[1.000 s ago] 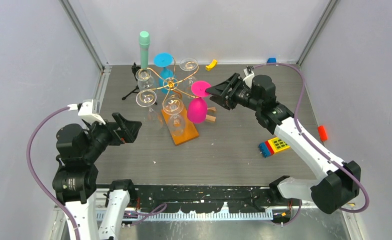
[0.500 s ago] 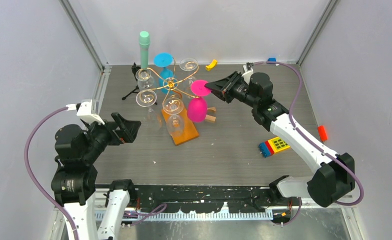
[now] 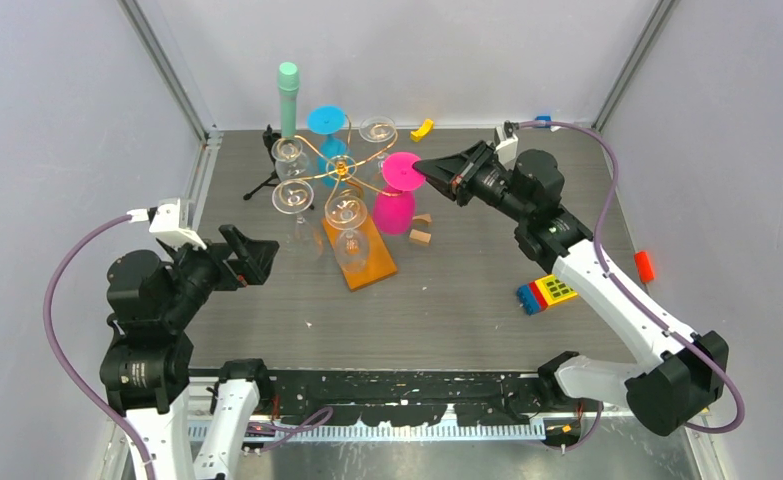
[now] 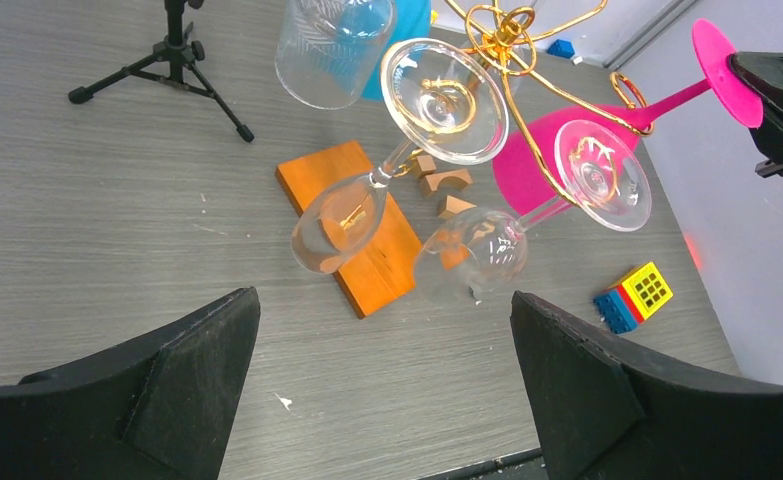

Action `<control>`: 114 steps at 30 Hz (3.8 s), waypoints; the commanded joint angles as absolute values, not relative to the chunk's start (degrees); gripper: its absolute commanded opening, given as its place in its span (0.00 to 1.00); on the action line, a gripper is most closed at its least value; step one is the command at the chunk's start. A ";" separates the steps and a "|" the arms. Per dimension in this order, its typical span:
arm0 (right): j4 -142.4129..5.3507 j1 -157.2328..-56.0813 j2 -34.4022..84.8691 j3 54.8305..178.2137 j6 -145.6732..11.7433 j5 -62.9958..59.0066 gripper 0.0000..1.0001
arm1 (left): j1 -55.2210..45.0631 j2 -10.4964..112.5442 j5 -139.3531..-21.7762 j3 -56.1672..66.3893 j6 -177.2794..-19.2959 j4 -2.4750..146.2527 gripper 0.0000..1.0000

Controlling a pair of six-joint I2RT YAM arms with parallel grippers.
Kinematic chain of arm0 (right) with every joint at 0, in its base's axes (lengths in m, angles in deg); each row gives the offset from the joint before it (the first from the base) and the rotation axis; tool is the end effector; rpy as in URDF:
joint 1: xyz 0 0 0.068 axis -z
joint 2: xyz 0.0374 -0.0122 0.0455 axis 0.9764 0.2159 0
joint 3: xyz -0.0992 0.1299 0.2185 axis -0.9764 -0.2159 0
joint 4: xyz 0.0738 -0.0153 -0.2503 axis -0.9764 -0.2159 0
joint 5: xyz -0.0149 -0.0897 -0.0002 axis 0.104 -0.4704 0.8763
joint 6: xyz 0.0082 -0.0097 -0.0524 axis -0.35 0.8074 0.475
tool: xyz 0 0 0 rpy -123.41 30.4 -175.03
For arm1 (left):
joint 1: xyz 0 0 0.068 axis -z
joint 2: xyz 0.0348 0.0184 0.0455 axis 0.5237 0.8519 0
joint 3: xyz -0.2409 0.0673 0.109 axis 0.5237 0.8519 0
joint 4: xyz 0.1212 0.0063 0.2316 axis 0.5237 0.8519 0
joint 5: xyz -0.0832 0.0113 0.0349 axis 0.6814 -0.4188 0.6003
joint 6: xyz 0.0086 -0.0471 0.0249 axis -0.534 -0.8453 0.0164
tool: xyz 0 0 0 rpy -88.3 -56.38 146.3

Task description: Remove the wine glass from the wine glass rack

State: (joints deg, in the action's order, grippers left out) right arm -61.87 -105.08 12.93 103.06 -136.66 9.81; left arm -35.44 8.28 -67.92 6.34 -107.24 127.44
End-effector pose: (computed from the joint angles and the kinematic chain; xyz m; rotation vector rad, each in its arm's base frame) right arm 0.2448 0.1409 0.3900 0.4754 1.7939 1.6214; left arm 0.0572 -0.0089 0.4267 -0.1342 1.8465 -0.5378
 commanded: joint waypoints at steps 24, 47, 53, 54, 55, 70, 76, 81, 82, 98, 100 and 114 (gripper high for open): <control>-60.62 -111.67 18.46 109.43 -129.75 9.10 0.00 | -34.35 7.46 -70.43 4.28 -105.52 127.31 1.00; -61.89 -112.25 19.03 110.31 -122.23 -17.01 0.00 | -33.94 12.84 -56.40 -0.96 -110.45 124.17 1.00; -64.15 -112.16 13.91 108.92 -122.09 -18.34 0.01 | -34.02 15.62 -46.74 -1.58 -119.00 116.07 0.99; -64.64 -112.16 13.31 108.74 -122.19 -18.47 0.00 | -33.96 16.12 -45.53 -1.36 -121.03 113.45 0.98; -65.59 -112.16 11.85 108.17 -122.24 -18.62 0.00 | -34.00 16.66 -44.36 -1.19 -123.11 111.32 0.97; -79.58 -112.16 -10.02 103.56 -120.23 -14.13 0.00 | -27.72 24.80 -41.80 3.42 -154.11 79.74 0.91; -85.74 -112.16 -15.40 103.74 -119.33 -12.98 0.00 | -10.33 33.03 -52.62 -0.43 -149.19 81.07 0.90; -87.23 -112.16 -17.04 103.50 -119.77 -12.17 0.00 | 1.78 40.08 -59.53 -4.60 -144.59 83.33 0.89; -87.04 -112.16 -17.10 103.41 -119.79 -11.91 0.00 | 3.44 41.66 -60.16 -4.85 -144.44 83.39 0.88; -81.58 -112.16 -12.01 102.32 -120.83 0.41 0.00 | 14.21 42.69 -66.47 5.87 -154.55 72.89 0.57; -81.85 -112.16 -11.77 102.44 -120.72 0.93 0.00 | 14.21 42.78 -66.20 6.41 -154.85 71.90 0.53; -83.24 -112.16 -11.02 103.49 -117.85 1.23 0.01 | 14.20 45.22 -61.02 5.95 -156.67 67.29 0.00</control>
State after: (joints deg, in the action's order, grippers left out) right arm -84.65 -111.97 -11.60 101.73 -119.98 0.34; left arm 13.83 45.33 -63.85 6.91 -156.01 73.61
